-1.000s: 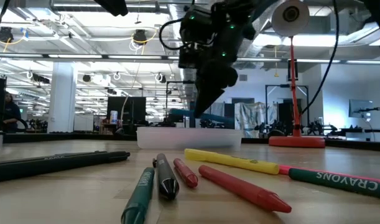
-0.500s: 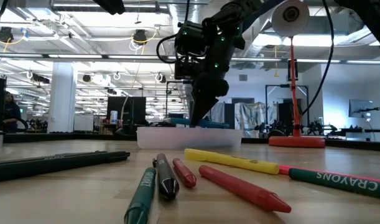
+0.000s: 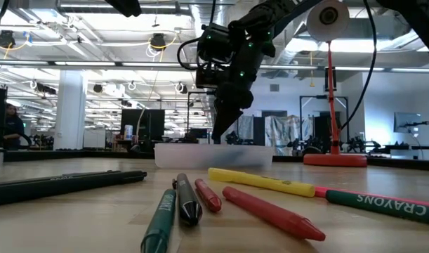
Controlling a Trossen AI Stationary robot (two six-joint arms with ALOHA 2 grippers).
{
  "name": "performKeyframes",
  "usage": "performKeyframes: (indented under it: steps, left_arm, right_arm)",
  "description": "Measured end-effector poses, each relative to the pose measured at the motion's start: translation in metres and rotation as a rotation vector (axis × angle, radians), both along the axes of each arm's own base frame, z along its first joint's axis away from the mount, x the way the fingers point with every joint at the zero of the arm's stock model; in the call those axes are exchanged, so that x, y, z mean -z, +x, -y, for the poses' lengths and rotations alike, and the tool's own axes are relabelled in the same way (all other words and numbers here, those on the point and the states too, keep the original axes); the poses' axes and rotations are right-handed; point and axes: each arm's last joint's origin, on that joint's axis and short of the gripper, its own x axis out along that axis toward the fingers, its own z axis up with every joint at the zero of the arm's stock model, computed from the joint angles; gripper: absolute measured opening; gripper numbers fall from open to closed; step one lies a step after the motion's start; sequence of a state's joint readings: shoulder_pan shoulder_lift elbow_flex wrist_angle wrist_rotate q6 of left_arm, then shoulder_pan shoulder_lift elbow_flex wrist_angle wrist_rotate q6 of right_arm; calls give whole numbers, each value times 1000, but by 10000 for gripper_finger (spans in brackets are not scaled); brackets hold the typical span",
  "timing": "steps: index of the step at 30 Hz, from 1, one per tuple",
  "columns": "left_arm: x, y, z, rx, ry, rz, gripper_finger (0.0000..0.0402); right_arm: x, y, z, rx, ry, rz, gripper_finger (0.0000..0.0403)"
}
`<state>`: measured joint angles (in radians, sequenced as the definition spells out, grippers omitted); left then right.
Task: Pick & place school supplies into a supply box
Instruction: Put the blue pen into the pink supply box
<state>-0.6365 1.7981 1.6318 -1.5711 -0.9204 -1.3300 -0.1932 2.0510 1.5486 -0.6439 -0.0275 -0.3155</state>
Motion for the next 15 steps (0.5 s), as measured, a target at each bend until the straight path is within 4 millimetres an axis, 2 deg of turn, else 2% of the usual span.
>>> performKeyframes:
  steps: [4,15]
  left_arm:
    - [1,0,0,-4,-19,-14,134]
    - [1,0,0,10,-10,-35,134]
  right_arm:
    - [0,-1,0,7,4,-5,107]
    - [-32,-7,-3,47,11,86,108]
